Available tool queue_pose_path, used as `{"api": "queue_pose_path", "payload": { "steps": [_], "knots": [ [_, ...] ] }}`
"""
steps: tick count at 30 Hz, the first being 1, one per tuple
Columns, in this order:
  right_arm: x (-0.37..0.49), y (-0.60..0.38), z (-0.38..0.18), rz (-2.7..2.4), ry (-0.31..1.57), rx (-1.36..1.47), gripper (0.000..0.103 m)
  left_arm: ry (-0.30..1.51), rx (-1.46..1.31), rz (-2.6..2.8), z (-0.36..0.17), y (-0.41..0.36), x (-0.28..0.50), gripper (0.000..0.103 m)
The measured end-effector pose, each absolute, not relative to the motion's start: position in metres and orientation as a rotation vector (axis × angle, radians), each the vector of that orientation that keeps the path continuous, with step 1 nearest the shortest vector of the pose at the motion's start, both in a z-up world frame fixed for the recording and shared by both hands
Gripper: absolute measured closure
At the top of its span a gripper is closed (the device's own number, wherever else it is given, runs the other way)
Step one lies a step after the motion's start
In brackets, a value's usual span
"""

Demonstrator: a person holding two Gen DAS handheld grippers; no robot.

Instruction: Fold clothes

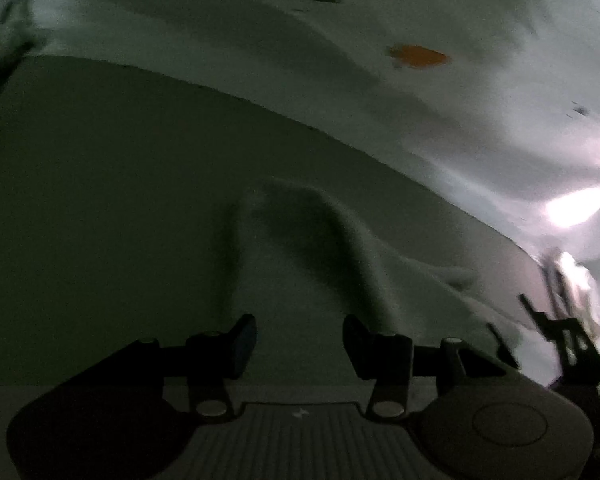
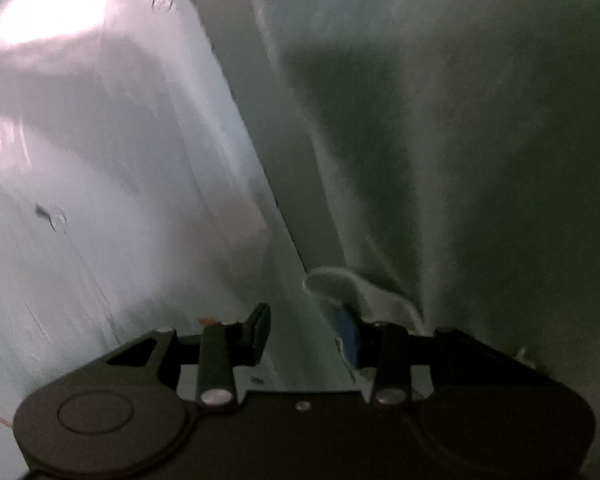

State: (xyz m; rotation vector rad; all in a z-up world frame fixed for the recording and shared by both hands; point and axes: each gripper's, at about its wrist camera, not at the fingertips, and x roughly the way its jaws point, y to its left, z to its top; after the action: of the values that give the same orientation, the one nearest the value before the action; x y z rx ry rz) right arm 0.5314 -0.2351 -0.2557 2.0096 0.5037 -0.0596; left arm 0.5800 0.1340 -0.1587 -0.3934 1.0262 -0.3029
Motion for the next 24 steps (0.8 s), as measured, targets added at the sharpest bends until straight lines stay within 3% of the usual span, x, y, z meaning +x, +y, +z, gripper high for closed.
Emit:
{"api": "queue_pose_path", "payload": {
  "steps": [3, 5, 7, 10, 14, 18, 24],
  "knots": [
    [0.526, -0.243, -0.251, -0.071, 0.504, 1.981, 0.063, 1.027, -0.291, -0.417, -0.159, 0.103, 0.590, 0.056],
    [0.520, -0.248, -0.250, -0.077, 0.483, 1.980, 0.063, 1.017, -0.231, -0.474, -0.159, 0.083, 0.599, 0.069],
    [0.498, -0.252, -0.247, -0.081, 0.450, 1.980, 0.063, 0.984, -0.244, -0.479, -0.155, 0.073, 0.608, 0.074],
    [0.483, -0.262, -0.247, -0.106, 0.417, 1.981, 0.063, 0.935, -0.263, -0.487, -0.150, 0.059, 0.623, 0.074],
    [0.463, -0.271, -0.246, -0.137, 0.373, 1.988, 0.063, 0.868, -0.288, -0.497, -0.142, 0.040, 0.642, 0.062],
    [0.441, -0.280, -0.246, -0.162, 0.348, 1.979, 0.063, 0.810, -0.308, -0.496, -0.135, 0.025, 0.656, 0.058],
    [0.412, -0.299, -0.252, -0.199, 0.313, 1.979, 0.063, 0.854, -0.276, -0.382, -0.136, 0.049, 0.604, 0.058]
  ]
}}
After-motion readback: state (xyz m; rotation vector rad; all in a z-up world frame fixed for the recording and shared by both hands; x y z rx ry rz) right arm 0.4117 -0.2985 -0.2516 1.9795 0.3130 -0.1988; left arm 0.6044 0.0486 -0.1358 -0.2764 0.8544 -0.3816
